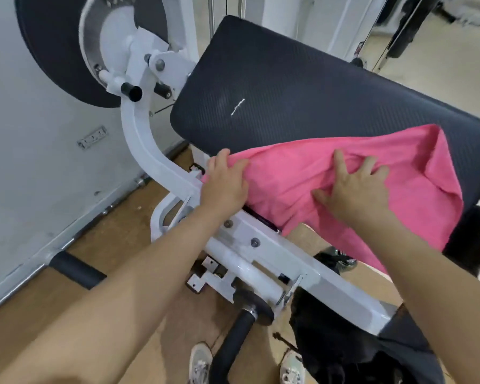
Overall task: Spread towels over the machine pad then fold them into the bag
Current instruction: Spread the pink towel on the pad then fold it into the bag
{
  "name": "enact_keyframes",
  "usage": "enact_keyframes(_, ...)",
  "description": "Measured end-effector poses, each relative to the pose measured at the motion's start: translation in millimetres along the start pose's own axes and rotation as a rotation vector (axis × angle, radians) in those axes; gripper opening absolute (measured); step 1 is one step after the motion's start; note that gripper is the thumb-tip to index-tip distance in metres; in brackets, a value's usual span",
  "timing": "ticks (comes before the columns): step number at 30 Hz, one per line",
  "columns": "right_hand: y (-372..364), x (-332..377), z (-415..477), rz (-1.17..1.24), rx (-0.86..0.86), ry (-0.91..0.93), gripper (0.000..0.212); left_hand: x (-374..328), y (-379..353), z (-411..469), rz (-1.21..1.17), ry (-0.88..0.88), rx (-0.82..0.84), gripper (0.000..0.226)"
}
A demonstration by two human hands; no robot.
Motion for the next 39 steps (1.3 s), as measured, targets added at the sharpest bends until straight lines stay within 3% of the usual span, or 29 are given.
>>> enact_keyframes(3,3.6,1.4,0.0,0.025,0.025,-0.049,0.096,15.6,-1.7,16.0,0.048,-0.049,0.052,0.042)
enact_keyframes(7,5.4,3.2,-0.9,0.068,0.026,-0.074,0.099,17.2,10.4,25.6,-0.011,-0.121,-0.074,0.030)
enact_keyframes(11,9.9,1.7,-1.9,0.116,0.066,-0.101,0.095,12.1,39.0,57.1,-0.132,-0.032,-0.177,0.028)
enact_keyframes(15,24.7,-20.2,7.8,0.263,0.025,-0.148,0.073,-9.8,69.1,100.6,-0.163,-0.129,-0.208,0.034)
enact_keyframes(21,31.6,-52.5,33.1,0.474,0.027,-0.164,0.058,-37.6,98.1,161.9,0.011,-0.298,-0.242,0.037)
enact_keyframes(25,28.9,-69.1,41.9,0.561,-0.120,-0.162,0.039,-47.2,98.8,200.7,0.153,-0.372,-0.229,0.033)
enact_keyframes(31,22.5,-96.0,66.3,1.073,-0.173,-0.290,0.019,-78.6,100.0,255.5,0.240,-0.310,-0.294,0.027)
enact_keyframes(34,16.8,-96.7,69.4,1.053,-0.202,-0.281,0.015,-73.7,84.9,256.2,0.379,-0.184,-0.271,0.026)
enact_keyframes(36,20.1,-96.8,68.6,0.968,-0.237,-0.277,0.014,-74.2,65.7,240.0,0.267,-0.185,-0.179,0.030)
enact_keyframes(39,33.7,-102.5,67.9,0.845,-0.334,-0.305,0.016,-86.8,37.3,210.9,0.068,-0.321,-0.099,0.032)
Point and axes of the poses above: each hand's wrist, its own z-axis towards the middle knuckle, its own y-axis out of the back of the hand, x = y × z, the point moved 3 cm from there along z, towards the middle knuckle, and after that the axes turned 1 degree about -z, right-handed, at the moved point
